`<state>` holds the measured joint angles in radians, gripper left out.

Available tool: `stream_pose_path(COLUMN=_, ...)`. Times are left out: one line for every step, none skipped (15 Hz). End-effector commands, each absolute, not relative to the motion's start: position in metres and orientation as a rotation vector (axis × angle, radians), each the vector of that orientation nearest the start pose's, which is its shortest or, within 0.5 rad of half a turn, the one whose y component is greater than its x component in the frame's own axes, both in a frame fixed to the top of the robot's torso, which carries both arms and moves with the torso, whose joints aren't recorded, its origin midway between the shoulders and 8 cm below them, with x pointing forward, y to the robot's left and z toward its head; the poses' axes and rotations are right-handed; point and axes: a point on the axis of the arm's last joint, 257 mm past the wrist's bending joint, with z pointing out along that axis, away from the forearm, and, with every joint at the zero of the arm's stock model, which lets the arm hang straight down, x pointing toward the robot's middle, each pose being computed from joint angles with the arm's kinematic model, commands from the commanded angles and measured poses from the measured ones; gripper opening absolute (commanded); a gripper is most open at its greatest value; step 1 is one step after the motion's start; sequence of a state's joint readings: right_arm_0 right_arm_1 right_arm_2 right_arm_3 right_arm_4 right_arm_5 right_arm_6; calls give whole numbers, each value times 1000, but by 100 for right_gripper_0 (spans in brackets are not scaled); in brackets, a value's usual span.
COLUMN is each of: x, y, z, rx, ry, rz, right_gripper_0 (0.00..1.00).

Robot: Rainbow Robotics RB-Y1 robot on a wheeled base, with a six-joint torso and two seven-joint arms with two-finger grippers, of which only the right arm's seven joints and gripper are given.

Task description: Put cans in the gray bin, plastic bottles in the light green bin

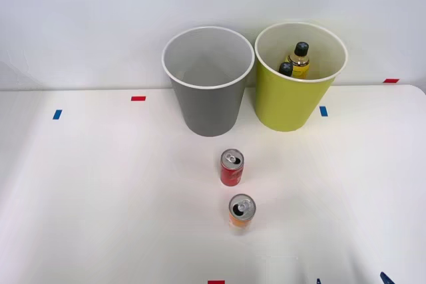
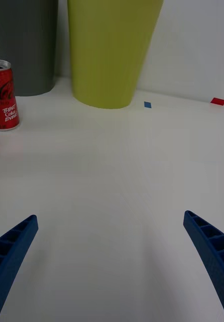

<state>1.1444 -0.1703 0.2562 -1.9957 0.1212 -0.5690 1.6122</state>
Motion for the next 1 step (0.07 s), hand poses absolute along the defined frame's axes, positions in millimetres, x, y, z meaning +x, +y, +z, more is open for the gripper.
stream_pose_path(x=199, y=-229, z=-288, rx=-158, ry=1688, rz=-127, right_gripper_0=100)
